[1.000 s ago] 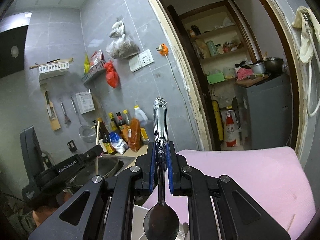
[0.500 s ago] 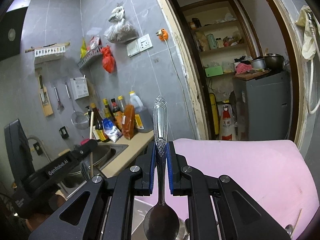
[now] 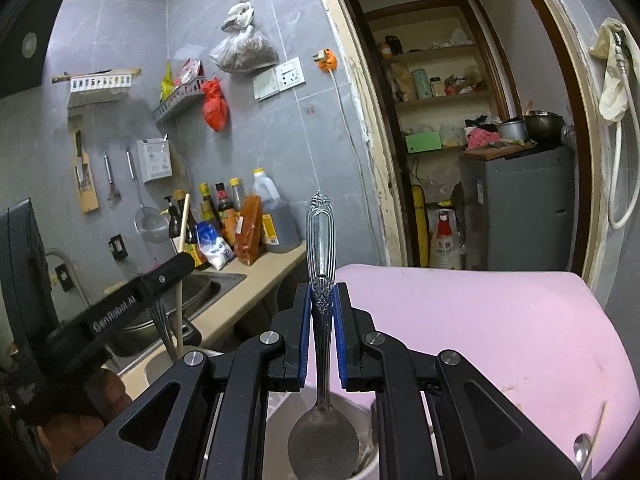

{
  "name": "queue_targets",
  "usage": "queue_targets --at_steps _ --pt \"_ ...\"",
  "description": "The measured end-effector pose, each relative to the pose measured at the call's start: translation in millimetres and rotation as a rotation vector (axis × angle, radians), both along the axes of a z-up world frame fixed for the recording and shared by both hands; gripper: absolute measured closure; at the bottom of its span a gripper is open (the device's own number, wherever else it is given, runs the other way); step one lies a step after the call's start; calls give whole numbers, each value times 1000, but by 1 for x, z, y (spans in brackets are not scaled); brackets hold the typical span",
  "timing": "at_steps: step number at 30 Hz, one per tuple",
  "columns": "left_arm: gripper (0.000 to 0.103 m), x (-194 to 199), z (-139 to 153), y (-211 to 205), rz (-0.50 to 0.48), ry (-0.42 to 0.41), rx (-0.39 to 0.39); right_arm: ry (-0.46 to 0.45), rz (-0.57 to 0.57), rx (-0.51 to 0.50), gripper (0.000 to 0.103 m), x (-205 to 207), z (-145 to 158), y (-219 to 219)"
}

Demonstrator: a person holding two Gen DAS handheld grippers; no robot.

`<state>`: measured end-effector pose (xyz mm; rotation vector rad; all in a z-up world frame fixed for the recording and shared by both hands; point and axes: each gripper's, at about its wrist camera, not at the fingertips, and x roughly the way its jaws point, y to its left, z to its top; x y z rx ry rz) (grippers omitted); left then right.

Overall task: Organize utensils
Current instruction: 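Lower the chopstick into the caddy with the left tool while the right tool drops the spoon in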

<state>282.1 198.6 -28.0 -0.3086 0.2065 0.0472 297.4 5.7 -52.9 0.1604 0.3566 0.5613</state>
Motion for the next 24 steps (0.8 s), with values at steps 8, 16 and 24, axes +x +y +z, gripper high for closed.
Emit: queue_targets --at_steps 8,16,24 --pt "101 -3 -17 -17 -7 39 96 27 24 -15 94 -1 -5 -3" --pt "101 -14 -18 -8 -16 88 73 47 61 -47 93 -9 -5 -3" --pt "100 -21 -9 -3 -59 156 57 83 70 -42 92 -14 -2 -9"
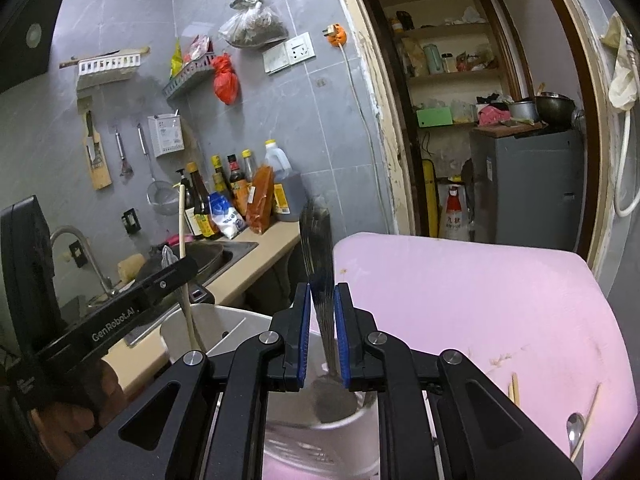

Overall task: Organize utensils
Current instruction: 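Lower the chopstick into the caddy with the left tool while the right tool drops the spoon in, then withdraw both open tools from the caddy toward the remaining utensils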

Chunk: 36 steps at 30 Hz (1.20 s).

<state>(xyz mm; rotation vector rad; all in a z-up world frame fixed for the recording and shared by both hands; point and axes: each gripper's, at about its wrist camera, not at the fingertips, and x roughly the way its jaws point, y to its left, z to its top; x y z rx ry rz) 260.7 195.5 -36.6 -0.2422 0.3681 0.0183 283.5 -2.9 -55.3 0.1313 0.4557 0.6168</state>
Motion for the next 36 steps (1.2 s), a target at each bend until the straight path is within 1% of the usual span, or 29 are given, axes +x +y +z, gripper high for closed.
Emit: queue_targets --at_steps 2,4,7,9,10,12,13,14,15,16,17,18,19,21,23,24,25,26,27,29,31,32,34,36 --pt "100 -2 1 -2 0 10 14 2 2 6 90 -2 3 -3" --pt "100 -3 1 -4 -4 25 23 0 7 13 82 -5 8 -6" --pt "100 -6 1 -7 -12 48 21 -5 10 16 81 -9 16 -11" --pt "100 -9 3 -9 -11 67 27 -14 7 20 77 -13 22 -16" --pt "100 -10 4 -10 -11 73 26 -16 6 23 77 -14 24 -19" --pt "97 -14 6 -12 -9 82 24 -21 -2 25 76 -17 29 -25" --pt "91 -16 9 -14 -11 84 22 -22 -7 25 76 -18 32 -29" --pt "83 -18 11 -16 -13 82 18 -22 -11 25 75 -20 33 -33" --pt "79 -21 14 -18 -13 77 13 -25 -16 24 73 -21 35 -36" --pt "74 -25 18 -20 -15 70 8 -28 -23 23 68 -23 37 -41" --pt "74 -27 21 -22 -17 67 6 -33 -31 24 63 -26 40 -46" --pt "74 -28 25 -24 -19 69 8 -36 -37 27 53 -28 41 -51" --pt "72 -30 29 -28 -22 75 11 -41 -45 32 51 -30 44 -57" --pt "64 -34 36 -35 -24 82 12 -46 -60 26 49 -34 48 -68" --pt "53 -38 43 -42 -29 76 -5 -54 -75 21 48 -39 53 -80" --pt "49 -41 47 -46 -33 71 -12 -57 -81 19 45 -41 55 -83" --pt "41 -43 50 -49 -34 68 -13 -64 -92 16 38 -44 58 -91" --pt "34 -46 53 -54 -34 61 -14 -70 -102 16 35 -47 60 -97" --pt "31 -49 57 -59 -36 53 -14 -76 -111 18 29 -50 62 -103" --pt "19 -53 63 -70 -40 37 -9 -84 -137 20 22 -56 65 -119" --pt "11 -57 68 -82 -38 26 3 -89 -164 21 11 -62 68 -134" --pt "10 -58 70 -87 -41 20 7 -93 -178 20 8 -64 69 -141" --pt "9 -62 72 -98 -52 10 20 -102 -201 12 0 -70 70 -155" --pt "9 -64 71 -111 -63 11 45 -112 -224 0 0 -75 70 -167"
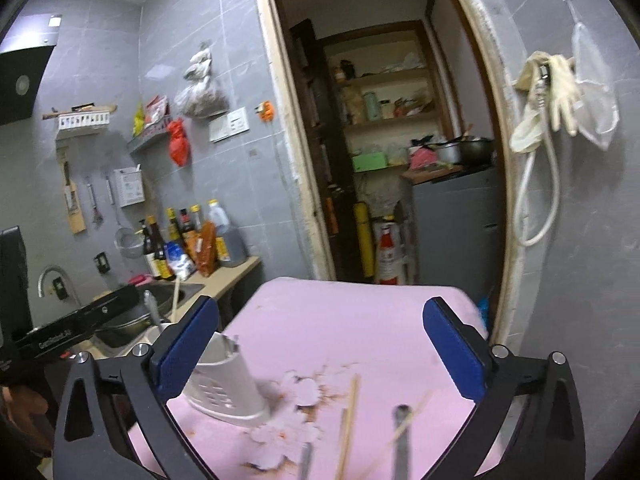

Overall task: Organize utensils
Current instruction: 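Withdraw both open tools from the caddy toward the remaining utensils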

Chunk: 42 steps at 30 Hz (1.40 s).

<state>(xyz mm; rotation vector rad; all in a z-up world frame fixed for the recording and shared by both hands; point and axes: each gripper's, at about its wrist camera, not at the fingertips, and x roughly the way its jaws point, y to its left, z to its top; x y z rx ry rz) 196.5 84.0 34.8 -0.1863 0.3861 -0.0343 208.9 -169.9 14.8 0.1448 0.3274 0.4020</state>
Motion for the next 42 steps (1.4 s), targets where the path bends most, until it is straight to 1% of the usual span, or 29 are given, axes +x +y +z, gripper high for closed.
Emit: queue_targets --at_steps 3,7,10,14,18,26,28,29,31,33,34,36,38,39,40,41,42 --pt "9 -2 -4 -16 -24 2 24 2 -29 -20 0 -5 -2 -15" --pt "9 -9 -13 -34 -28 -15 24 0 -58 -48 0 -9 -6 -31" --pt "9 -11 -23 -46 -23 0 33 8 -71 -66 0 -11 -11 -42" --pt "9 -10 -43 -59 -18 49 53 33 -83 -83 0 -8 -23 -54" --pt "9 -5 -69 -71 -24 122 61 73 -80 -105 0 -3 -39 -62" --pt "9 10 -120 -92 -67 293 77 247 -54 -176 0 18 -89 -68" --pt "9 15 -132 -96 -77 335 75 287 -38 -181 9 23 -99 -67" --pt "9 18 -137 -97 -80 356 74 309 -28 -189 11 25 -106 -66" --pt "10 23 -147 -99 -91 396 67 345 -11 -207 22 27 -118 -65" --pt "10 27 -154 -100 -98 426 65 374 14 -212 28 29 -127 -63" --pt "12 29 -156 -101 -106 437 63 386 28 -216 32 29 -132 -62" --pt "25 32 -162 -104 -128 460 55 400 45 -223 36 30 -138 -60" --pt "46 38 -168 -106 -150 500 54 420 67 -227 39 31 -144 -59" --pt "51 41 -171 -108 -158 518 55 426 74 -229 42 31 -145 -57" --pt "60 43 -175 -110 -173 541 51 436 84 -232 47 31 -148 -56" --pt "64 45 -177 -112 -184 559 44 443 92 -236 49 32 -150 -55" --pt "65 48 -181 -113 -200 588 35 450 102 -242 52 32 -152 -53"
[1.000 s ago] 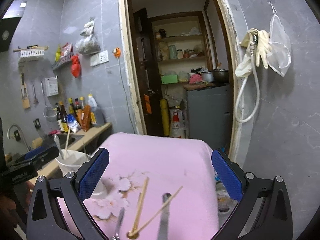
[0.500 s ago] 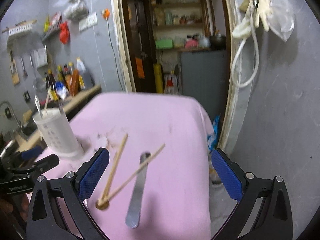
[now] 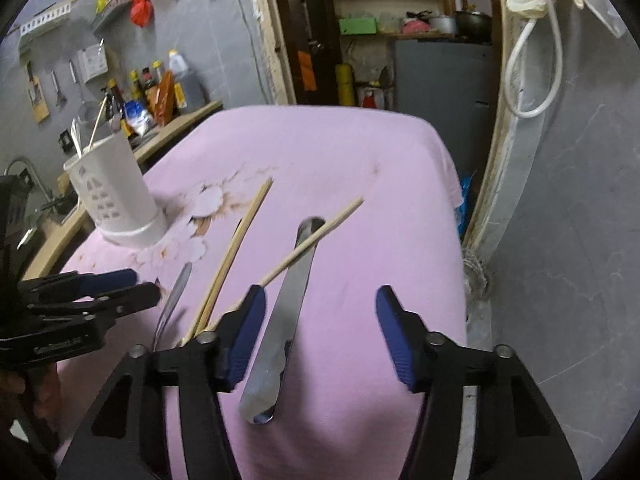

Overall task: Organize utensils
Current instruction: 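Withdraw both open tools from the caddy toward the remaining utensils, then grasp a silver spoon with the left tool while the right tool grasps the flat silver utensil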

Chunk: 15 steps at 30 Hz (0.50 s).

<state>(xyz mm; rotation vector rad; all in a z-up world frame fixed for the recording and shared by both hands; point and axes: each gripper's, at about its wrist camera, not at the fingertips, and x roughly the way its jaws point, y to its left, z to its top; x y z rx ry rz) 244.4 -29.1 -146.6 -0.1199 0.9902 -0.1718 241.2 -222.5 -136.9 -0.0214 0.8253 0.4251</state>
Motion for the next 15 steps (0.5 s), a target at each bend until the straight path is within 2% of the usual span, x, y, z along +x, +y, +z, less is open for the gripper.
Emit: queue_targets --at_steps 3,9,13,15 --pt "71 5 -10 -4 -5 60 5 10 31 -11 56 -1 -3 4" --pt "72 8 -13 -6 -17 73 16 28 73 -95 59 -5 -13 21" --pt "73 12 -15 -16 -56 73 79 21 77 -177 59 -8 -18 30" --pt "80 14 -17 -21 -66 68 110 14 76 -210 62 -10 -18 34"
